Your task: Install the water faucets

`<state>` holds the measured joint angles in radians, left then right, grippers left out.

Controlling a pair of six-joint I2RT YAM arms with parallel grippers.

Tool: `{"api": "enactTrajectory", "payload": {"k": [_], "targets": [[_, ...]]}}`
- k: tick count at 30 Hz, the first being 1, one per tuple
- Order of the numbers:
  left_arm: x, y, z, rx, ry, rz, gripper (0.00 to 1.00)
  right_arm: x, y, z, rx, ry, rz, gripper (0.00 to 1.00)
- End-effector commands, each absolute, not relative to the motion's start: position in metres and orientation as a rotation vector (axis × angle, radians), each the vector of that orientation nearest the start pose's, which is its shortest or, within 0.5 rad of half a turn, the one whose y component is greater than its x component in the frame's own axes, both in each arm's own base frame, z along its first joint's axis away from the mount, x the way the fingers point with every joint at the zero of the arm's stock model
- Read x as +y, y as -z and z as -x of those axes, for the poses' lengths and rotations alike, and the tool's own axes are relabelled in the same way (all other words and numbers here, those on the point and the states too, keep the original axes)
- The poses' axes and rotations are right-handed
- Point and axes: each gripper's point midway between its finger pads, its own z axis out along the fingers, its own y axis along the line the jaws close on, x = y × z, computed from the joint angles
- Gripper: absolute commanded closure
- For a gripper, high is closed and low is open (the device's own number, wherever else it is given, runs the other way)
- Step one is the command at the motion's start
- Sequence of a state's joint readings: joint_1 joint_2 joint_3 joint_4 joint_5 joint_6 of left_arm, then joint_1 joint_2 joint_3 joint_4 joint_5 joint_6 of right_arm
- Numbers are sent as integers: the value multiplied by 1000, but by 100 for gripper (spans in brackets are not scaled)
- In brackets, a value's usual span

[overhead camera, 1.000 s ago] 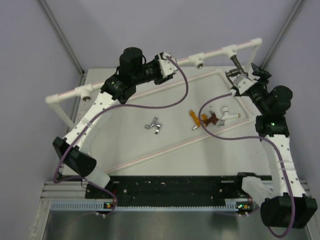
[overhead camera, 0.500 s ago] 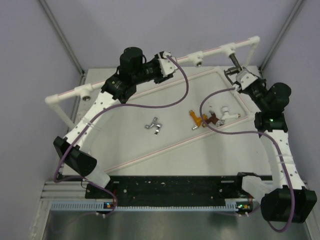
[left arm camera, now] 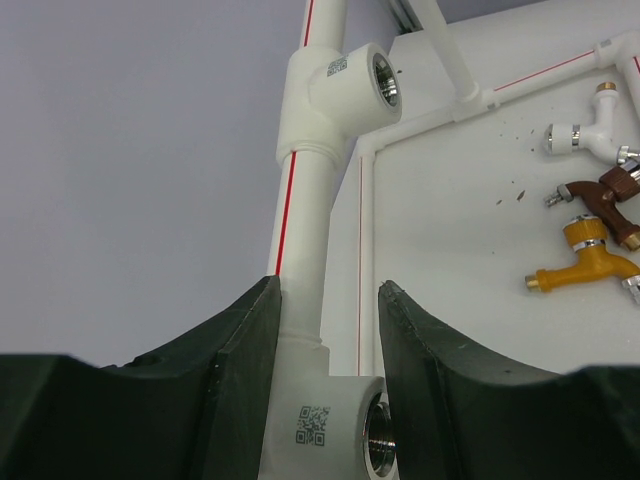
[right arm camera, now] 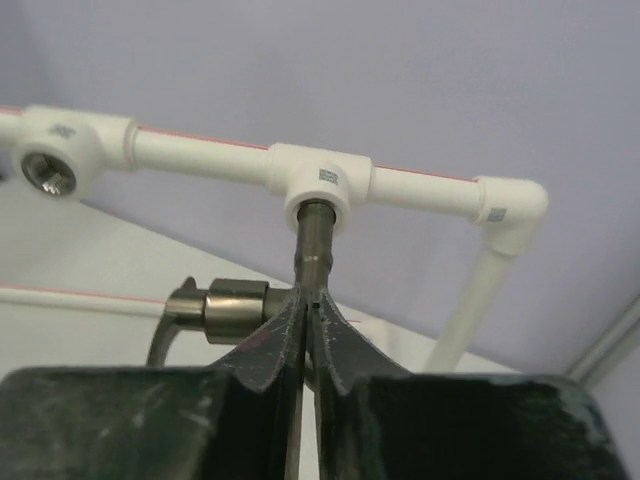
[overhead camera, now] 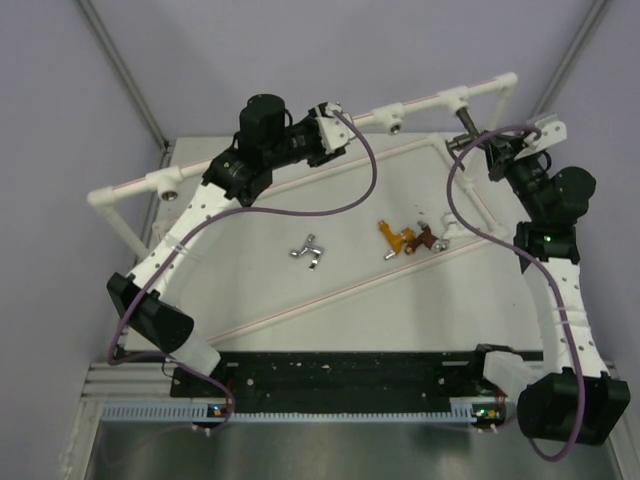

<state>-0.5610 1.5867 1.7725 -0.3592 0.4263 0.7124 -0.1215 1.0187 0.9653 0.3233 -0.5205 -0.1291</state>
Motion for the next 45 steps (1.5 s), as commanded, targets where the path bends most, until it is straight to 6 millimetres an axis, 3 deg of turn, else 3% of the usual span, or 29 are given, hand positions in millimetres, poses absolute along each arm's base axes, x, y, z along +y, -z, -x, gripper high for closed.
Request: {"api": "enactTrajectory", "payload": {"k": [1,4,8,10,13,17,18,19,20,25,28,33,40,45], "targets": [[-289,-375,-394,1316,248,-1286,51,38,-445,-369,1226,-375,179,100],[-288,-378,-393,1310,254,-1281,51,44,-450,-362,1217,-385,223,98],[-288,-395,-391,1287,259,-1245,43,31,-455,-348,1220,-142,352,59],[-286,-411,-389,1265,251,-1205,32,32,-458,-334,1186,-23,473,48],[-283,-432,-391,1231,237,-1137,21,36,-459,-311,1089,138,640,40],[-277,-464,-389,1198,237,-1041,15,48,-457,-282,938,308,843,30],[-274,-468,-389,1199,235,-1023,14,49,-454,-280,940,327,880,25],[-273,-471,-388,1199,235,-1011,14,51,-453,-278,936,347,909,5],[-271,-472,-389,1206,226,-1000,13,53,-449,-278,930,368,940,1],[-252,-462,-392,1300,155,-951,12,65,-443,-279,910,402,1016,1],[-233,-450,-394,1366,68,-923,12,78,-422,-289,958,417,1094,1],[-219,-421,-404,1457,-18,-945,12,92,-408,-312,973,502,1181,1],[-222,-402,-413,1485,-23,-986,14,91,-413,-346,866,777,1157,3],[-232,-388,-409,1487,28,-1044,18,95,-414,-361,815,830,1141,8]]}}
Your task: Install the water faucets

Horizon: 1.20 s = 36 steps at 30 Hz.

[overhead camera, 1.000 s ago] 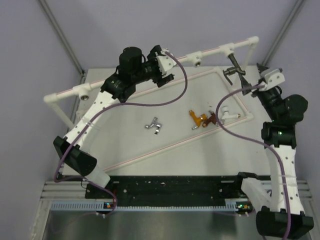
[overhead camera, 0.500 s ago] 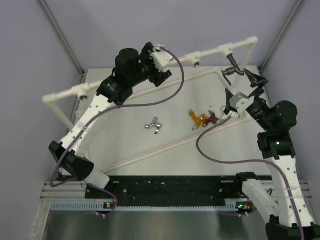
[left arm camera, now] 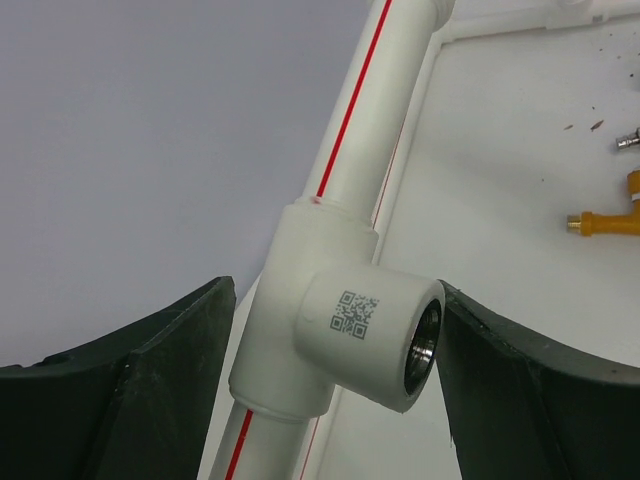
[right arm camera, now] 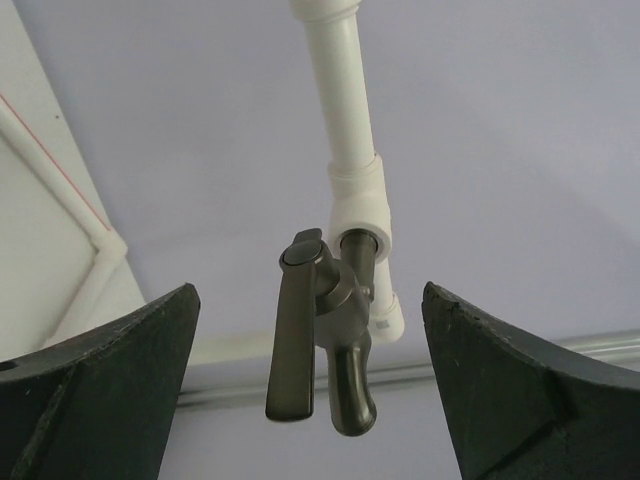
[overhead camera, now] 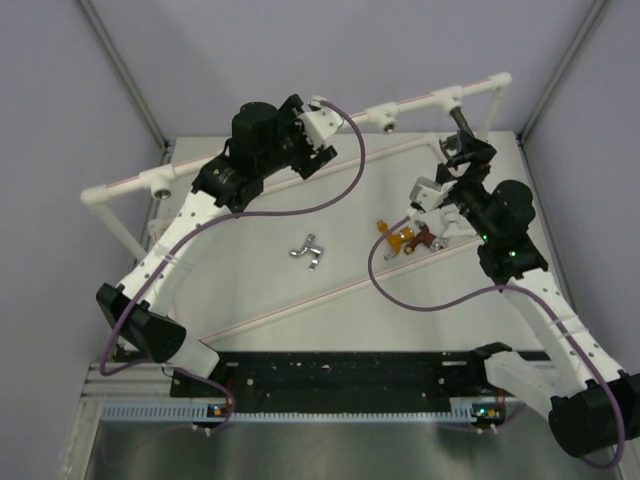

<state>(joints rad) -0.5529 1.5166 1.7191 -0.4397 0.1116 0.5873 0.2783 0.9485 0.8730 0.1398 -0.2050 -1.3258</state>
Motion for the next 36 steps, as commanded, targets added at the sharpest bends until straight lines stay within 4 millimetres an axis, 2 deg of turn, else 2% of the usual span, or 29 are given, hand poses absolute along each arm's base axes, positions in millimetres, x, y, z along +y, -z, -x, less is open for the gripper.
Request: {"api": "enactTrajectory", "payload": {"k": [1,4,7,8,9,12,14,16,19,21,22,31,34,36], "targets": [[-234,-385,-407,1486,35,-1057,18,96,-415,-364,809,831,1140,10],[-236,-379,-406,1492,47,-1080,20,101,-414,-371,794,829,1154,16],[-236,-373,-405,1501,50,-1096,21,101,-409,-381,810,842,1162,25],[-237,-371,-405,1503,53,-1100,22,101,-407,-383,813,845,1164,31],[-237,-370,-404,1502,58,-1106,22,101,-406,-385,815,842,1158,43],[-237,-367,-402,1505,66,-1118,23,101,-401,-388,837,828,1150,65],[-238,-367,-400,1503,76,-1122,23,99,-400,-389,853,814,1123,72],[-239,-366,-398,1500,82,-1131,23,99,-403,-389,884,762,1062,73],[-240,-368,-395,1495,89,-1135,24,97,-411,-390,935,659,953,81],[-240,-369,-395,1492,93,-1136,24,99,-414,-391,973,582,892,91],[-240,-369,-394,1491,95,-1137,25,99,-419,-391,984,543,858,100],[-239,-368,-390,1495,104,-1144,25,99,-456,-391,1104,40,391,100],[-239,-369,-389,1494,103,-1145,25,92,-465,-395,1145,-164,177,100],[-238,-370,-388,1494,103,-1145,25,80,-463,-400,1179,-306,-15,100]]}}
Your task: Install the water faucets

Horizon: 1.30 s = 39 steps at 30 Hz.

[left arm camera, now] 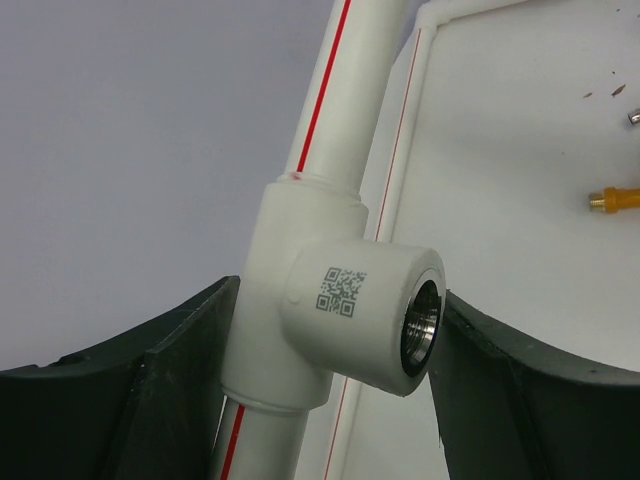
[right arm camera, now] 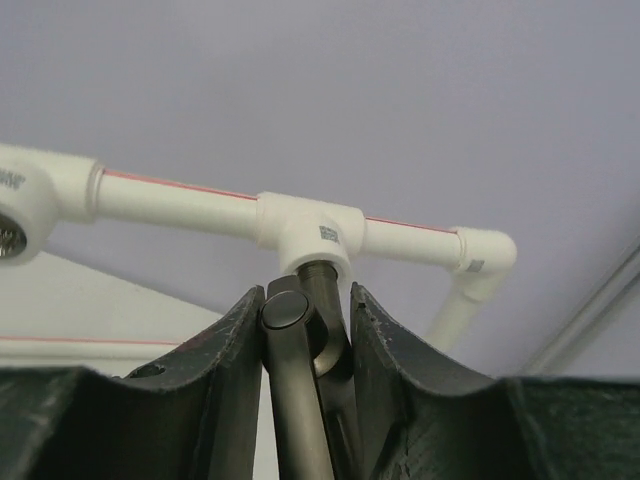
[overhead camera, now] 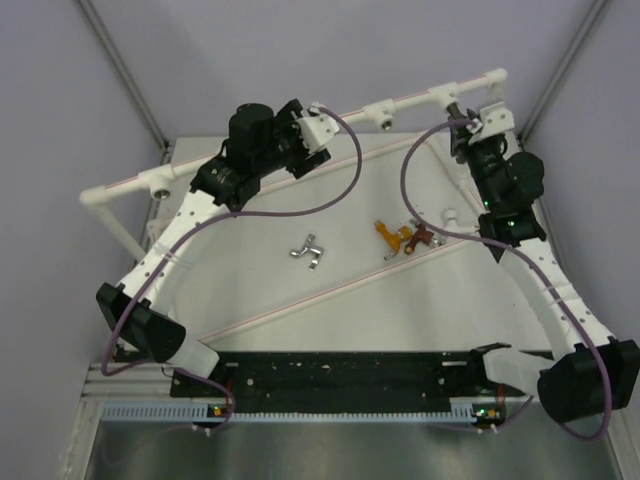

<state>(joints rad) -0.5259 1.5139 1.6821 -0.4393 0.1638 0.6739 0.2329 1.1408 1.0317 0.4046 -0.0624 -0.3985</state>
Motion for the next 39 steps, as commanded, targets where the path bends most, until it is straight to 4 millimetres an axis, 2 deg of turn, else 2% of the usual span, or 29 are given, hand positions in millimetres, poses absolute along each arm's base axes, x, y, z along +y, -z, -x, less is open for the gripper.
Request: {"api": "enactTrajectory", "payload": {"k": [1,3,7,9,12,13,18,19,20,21,24,26,27,34,37,39], "targets": [[-238,-369,-388,1496,103,-1147,25,72,-463,-403,1189,-365,-107,100],[-239,-370,-387,1492,108,-1150,26,61,-456,-408,1209,-531,-301,100],[-239,-370,-385,1486,114,-1159,26,43,-443,-413,1208,-735,-601,100],[-239,-371,-384,1483,115,-1161,26,38,-431,-415,1218,-848,-770,100],[-240,-371,-383,1480,120,-1166,26,42,-412,-417,1208,-1067,-994,100],[-240,-371,-382,1477,120,-1167,26,45,-403,-419,1202,-1145,-1079,97],[-241,-370,-381,1468,125,-1178,27,60,-374,-424,1183,-1400,-1317,65],[-241,-372,-379,1460,132,-1180,27,60,-369,-425,1171,-1423,-1352,15],[-240,-371,-380,1462,131,-1179,27,60,-368,-425,1156,-1444,-1379,1],[-242,-371,-379,1457,135,-1183,27,59,-370,-425,1141,-1452,-1380,1],[-241,-372,-378,1455,136,-1180,27,54,-393,-422,1086,-1463,-1283,1],[-241,-374,-378,1450,132,-1179,27,52,-406,-414,1080,-1442,-1219,1],[-241,-375,-379,1448,128,-1180,27,38,-410,-411,1073,-1377,-1192,1],[-240,-372,-380,1451,118,-1185,27,8,-420,-370,1110,-927,-934,1],[-239,-372,-381,1452,111,-1187,27,-2,-437,-348,1166,-613,-665,1],[-241,-371,-381,1451,119,-1191,27,-12,-448,-339,1218,-312,-418,1]]}}
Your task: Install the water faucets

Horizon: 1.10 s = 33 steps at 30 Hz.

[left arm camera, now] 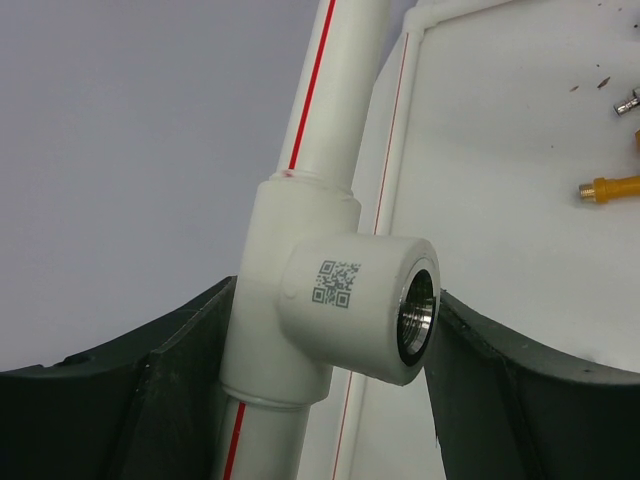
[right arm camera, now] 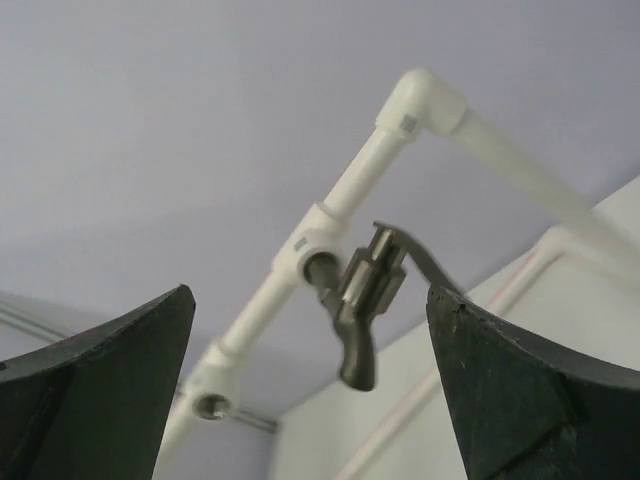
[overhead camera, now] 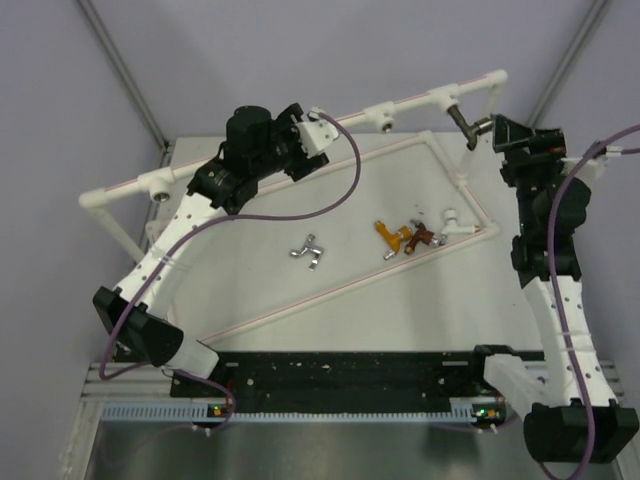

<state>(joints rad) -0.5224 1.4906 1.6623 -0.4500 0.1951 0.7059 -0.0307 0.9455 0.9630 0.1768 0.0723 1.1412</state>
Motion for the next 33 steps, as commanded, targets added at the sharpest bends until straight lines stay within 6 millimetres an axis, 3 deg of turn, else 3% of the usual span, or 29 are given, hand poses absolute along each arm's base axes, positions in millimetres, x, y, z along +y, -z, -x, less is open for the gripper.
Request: {"api": "enactTrajectory", "payload": {"k": [1,5,12,20,33], "targets": [[-241,-371,-381,1449,123,-1190,27,-14,-451,-335,1231,-211,-316,1],[-243,-372,-381,1444,133,-1191,27,-9,-452,-327,1238,164,156,1],[-242,-372,-381,1446,126,-1189,27,21,-426,-320,1096,495,786,1],[-242,-372,-382,1446,126,-1189,27,26,-417,-339,1005,705,1032,2],[-242,-374,-379,1441,127,-1188,27,58,-414,-383,867,820,1115,8]]}}
